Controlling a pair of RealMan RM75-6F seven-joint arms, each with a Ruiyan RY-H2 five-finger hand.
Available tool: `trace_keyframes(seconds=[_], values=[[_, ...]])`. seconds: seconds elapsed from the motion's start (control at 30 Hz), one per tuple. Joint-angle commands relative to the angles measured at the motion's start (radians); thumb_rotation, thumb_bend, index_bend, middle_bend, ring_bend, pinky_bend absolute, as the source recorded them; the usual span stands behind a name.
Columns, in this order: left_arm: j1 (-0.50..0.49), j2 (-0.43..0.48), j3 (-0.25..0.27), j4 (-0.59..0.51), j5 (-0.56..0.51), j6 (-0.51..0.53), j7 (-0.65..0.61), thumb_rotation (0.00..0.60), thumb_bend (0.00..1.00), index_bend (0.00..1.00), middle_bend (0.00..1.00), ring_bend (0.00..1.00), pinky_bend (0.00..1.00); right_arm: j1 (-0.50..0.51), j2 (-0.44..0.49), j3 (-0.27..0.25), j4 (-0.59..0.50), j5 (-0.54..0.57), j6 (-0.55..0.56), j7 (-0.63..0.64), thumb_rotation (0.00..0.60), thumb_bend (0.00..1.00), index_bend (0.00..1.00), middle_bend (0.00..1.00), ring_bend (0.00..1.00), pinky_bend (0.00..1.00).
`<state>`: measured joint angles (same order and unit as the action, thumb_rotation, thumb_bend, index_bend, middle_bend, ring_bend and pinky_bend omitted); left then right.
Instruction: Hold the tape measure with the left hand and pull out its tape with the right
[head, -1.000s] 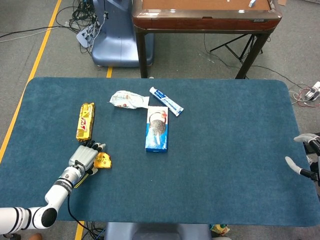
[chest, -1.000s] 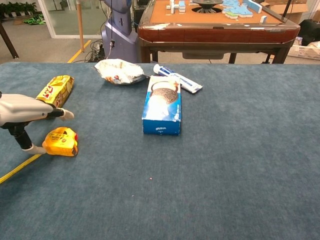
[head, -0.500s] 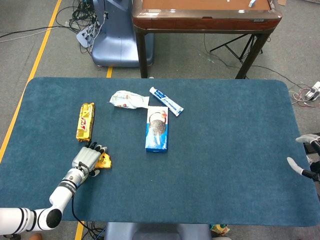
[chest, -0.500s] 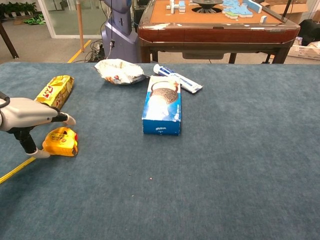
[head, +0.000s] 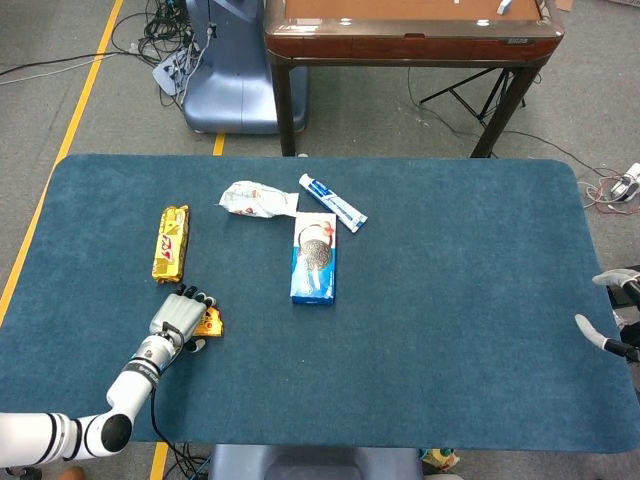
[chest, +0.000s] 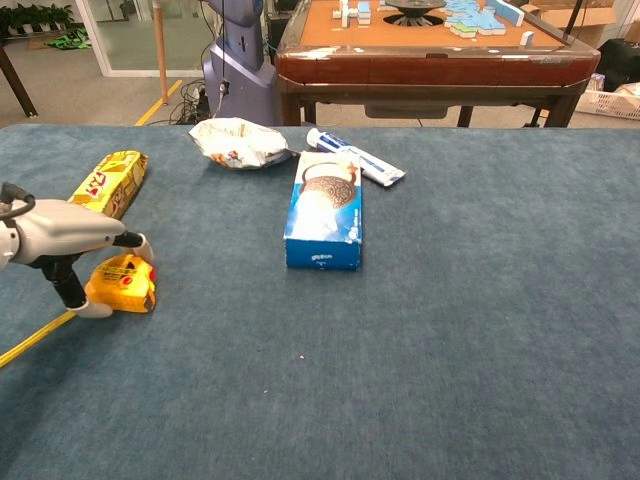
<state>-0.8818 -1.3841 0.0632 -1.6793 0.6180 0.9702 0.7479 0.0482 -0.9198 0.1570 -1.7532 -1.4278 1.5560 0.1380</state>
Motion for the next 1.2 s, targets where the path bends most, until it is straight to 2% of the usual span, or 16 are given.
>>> trace_keyframes(seconds=[0.03,0.3,0.47,0.63,0.9,1.1,1.2], values=[[0.004,-0.006,-0.006,0.007,0.003,-0.001,-0.013,0.600,0.25,0.22,0.23,0.10,0.07,0.000,0.001,0.000,-0.001,0.001,0.000,-0.002,0.600,0.27,0.39,0.36,0.29,0.36],[0.017,-0.027,-0.013,0.048,0.027,-0.006,-0.041,0.600,0.25,0.31,0.33,0.17,0.09,-0.001,0.003,0.001,-0.007,0.005,-0.003,-0.010,0.600,0.27,0.39,0.36,0.29,0.35],[0.041,-0.039,-0.024,0.081,0.073,-0.002,-0.096,0.600,0.25,0.40,0.43,0.25,0.12,0.001,0.004,0.000,-0.013,0.002,-0.006,-0.017,0.600,0.27,0.39,0.36,0.29,0.35],[0.060,-0.007,-0.033,0.079,0.118,-0.015,-0.148,0.600,0.25,0.44,0.49,0.30,0.15,0.008,0.006,0.003,-0.021,-0.018,-0.002,-0.025,0.600,0.27,0.39,0.36,0.29,0.35],[0.091,0.130,-0.105,-0.045,0.189,-0.032,-0.313,0.600,0.25,0.46,0.50,0.32,0.16,0.068,0.016,0.009,-0.083,-0.085,-0.048,-0.087,0.600,0.27,0.39,0.36,0.28,0.35],[0.105,0.234,-0.174,-0.153,0.244,-0.057,-0.449,0.600,0.25,0.46,0.50,0.32,0.17,0.166,-0.013,0.019,-0.161,-0.142,-0.152,-0.146,0.600,0.27,0.38,0.30,0.22,0.32],[0.106,0.270,-0.201,-0.198,0.270,-0.059,-0.487,0.600,0.25,0.46,0.50,0.32,0.18,0.235,-0.055,0.034,-0.203,-0.150,-0.224,-0.191,0.600,0.27,0.33,0.26,0.18,0.29]])
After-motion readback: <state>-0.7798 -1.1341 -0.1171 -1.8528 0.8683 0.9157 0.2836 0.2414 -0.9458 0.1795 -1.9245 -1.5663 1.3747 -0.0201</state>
